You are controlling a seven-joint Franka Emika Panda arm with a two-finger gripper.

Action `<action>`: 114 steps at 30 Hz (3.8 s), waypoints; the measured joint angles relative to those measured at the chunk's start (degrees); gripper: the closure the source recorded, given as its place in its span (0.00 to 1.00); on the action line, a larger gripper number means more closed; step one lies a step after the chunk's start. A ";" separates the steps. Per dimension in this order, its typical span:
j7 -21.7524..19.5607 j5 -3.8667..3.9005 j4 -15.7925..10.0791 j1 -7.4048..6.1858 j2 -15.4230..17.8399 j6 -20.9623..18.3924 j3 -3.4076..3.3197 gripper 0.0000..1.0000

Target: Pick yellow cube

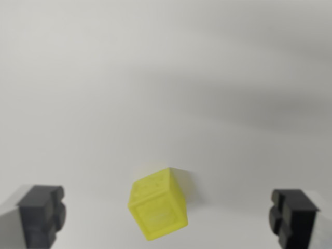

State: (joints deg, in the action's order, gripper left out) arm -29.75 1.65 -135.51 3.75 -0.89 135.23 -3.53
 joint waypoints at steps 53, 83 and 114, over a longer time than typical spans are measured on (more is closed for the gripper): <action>16.99 -0.46 -16.37 2.53 -1.00 18.10 0.00 0.00; 28.26 -2.34 -23.40 4.10 -5.45 29.87 0.02 0.00; 37.78 -10.48 -23.46 3.56 -15.39 39.83 0.70 0.00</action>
State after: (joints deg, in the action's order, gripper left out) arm 8.03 -8.83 -158.97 7.32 -16.28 175.06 -2.82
